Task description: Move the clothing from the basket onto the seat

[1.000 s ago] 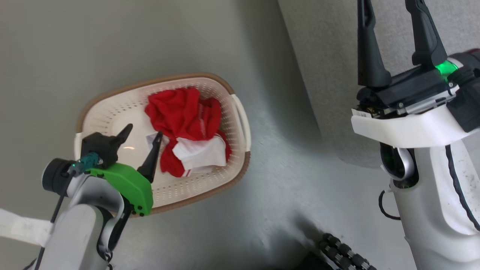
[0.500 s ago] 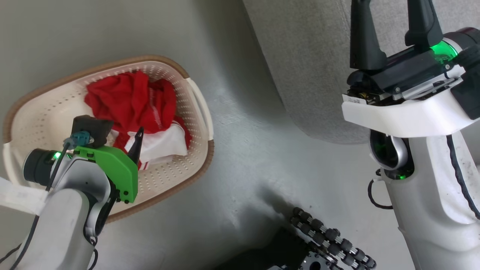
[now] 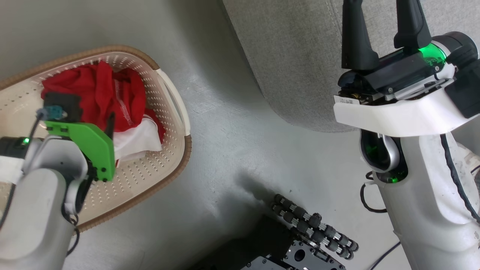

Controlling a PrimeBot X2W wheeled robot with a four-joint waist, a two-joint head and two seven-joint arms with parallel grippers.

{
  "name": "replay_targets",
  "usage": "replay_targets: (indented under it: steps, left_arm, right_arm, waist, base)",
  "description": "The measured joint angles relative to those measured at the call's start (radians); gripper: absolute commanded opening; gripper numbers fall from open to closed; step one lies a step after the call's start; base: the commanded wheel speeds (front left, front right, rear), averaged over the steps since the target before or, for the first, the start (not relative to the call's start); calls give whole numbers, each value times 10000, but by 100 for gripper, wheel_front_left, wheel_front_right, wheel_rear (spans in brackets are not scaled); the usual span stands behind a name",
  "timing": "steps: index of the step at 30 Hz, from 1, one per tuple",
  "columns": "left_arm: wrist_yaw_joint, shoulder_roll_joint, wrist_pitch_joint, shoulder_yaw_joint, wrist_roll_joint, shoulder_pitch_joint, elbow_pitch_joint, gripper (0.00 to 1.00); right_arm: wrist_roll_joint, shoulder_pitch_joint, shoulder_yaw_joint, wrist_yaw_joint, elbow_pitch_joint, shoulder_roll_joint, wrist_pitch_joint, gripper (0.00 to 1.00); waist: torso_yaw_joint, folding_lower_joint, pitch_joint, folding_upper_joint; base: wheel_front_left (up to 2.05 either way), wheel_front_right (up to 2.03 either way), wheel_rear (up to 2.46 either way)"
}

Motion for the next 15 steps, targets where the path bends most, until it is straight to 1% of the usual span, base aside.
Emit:
replay_targets:
  steps: [1,4,6,10,14,15]
  left_arm:
    - [0,86,69,-2,35,-104,38,100]
    - [25,211,309,27,35,-291,169,100]
    - [31,263,422,25,35,-320,228,100]
    - [42,314,677,21,35,-474,351,100]
    - [-33,320,731,-111,33,-651,347,100]
    - [-113,318,777,-150,33,-676,351,100]
  right_arm:
    - [-2,-3,-8,-73,-2,0,0,100]
    - [-6,-13,-38,-84,-2,2,0,100]
    - [-6,-26,-48,-161,-2,8,0,100]
    - [-10,-61,-46,-169,0,10,0,100]
    - [-10,-180,-15,-171,0,15,0,100]
    - [-12,-188,-15,-171,-2,15,0,100]
  waist:
    - [-31,0,54,0]
    - [-91,-1,200,0]
    - [-107,-1,278,0]
    - [-102,-1,446,0]
    - [-78,-1,568,0]
    - [-71,-1,596,0]
  base:
    - [0,0,0]
    - [0,0,0]
    - [0,0,0]
    - [0,0,0]
    - [0,0,0]
    - [0,0,0]
